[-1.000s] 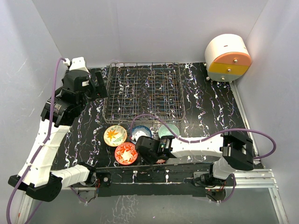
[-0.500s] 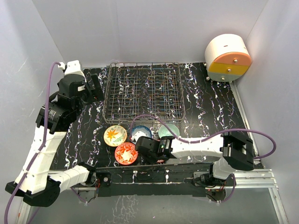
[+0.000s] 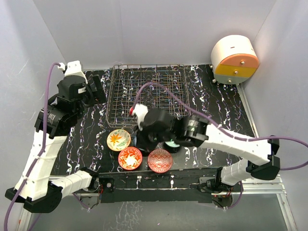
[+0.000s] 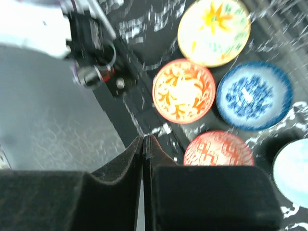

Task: Load the bowls into the dish rack

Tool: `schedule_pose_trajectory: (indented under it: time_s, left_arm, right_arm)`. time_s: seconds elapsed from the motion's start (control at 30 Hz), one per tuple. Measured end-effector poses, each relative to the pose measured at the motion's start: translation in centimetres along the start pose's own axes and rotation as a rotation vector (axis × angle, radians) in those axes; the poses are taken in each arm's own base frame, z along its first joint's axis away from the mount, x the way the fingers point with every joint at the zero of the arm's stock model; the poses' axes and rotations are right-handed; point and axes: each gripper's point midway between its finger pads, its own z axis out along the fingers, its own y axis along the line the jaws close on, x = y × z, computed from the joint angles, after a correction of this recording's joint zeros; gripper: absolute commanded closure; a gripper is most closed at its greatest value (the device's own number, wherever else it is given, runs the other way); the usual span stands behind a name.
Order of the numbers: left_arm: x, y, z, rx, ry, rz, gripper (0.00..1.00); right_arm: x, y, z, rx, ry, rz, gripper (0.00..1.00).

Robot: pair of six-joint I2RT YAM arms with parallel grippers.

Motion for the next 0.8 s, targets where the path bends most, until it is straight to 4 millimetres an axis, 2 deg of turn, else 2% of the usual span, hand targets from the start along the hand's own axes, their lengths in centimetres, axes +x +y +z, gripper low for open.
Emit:
schedule_pose_trajectory:
  time_s: [0.07,0.13,0.17,0.2,0.23,0.27,0.37,0.43,0.5,0.63,0.8]
  left_arm:
    - [-0.4,0.0,-0.2,0.004,-0.012,0.000,0.03]
    - [-0.6,0.0,-0.3,0.004,-0.018,0.002,0.03]
    - [-0.6,0.0,-0.3,0.004,-0.018,0.004,0.03]
    - [-0.6,0.0,-0.3,0.004,-0.018,0.004,0.03]
    - [-0.6,0.0,-0.3,0.005,-0.018,0.005,0.03]
    - [-0.6,0.0,-0.3,0.006,-0.017,0.005,0.03]
    - [-0.6,0.0,-0.3,0.006,-0.017,0.005,0.03]
    - [-0.6,0.0,-0.3,0.007,-0.019,0.004,0.03]
    - [-0.5,0.0,-0.2,0.006,-0.019,0.004,0.03]
    - [0.1,0.2,-0.1,0.004,-0.014,0.006,0.03]
    - [0.8,0.3,0.1,-0.002,0.002,0.014,0.03]
  right_arm:
    - [-3.0,-0.3,-1.7,-0.024,-0.083,0.025,0.92]
    - [-4.3,-2.1,-2.4,0.002,-0.124,0.053,0.92]
    - [-4.3,-3.3,-2.4,0.030,-0.129,0.069,0.88]
    - [-3.9,-4.3,-2.0,0.056,-0.121,0.082,0.71]
    - [-3.0,-5.2,-1.4,0.079,-0.097,0.090,0.58]
    - [-1.4,-5.9,-0.6,0.099,-0.054,0.094,0.50]
    - [2.8,-7.2,1.3,0.148,0.076,0.108,0.34]
    - [4.9,-7.8,1.9,0.175,0.147,0.114,0.31]
    - [6.1,-8.2,1.9,0.190,0.190,0.113,0.28]
    - [7.7,-8.2,2.0,0.196,0.237,0.105,0.21]
    - [11.4,-6.5,2.8,0.180,0.324,0.045,0.21]
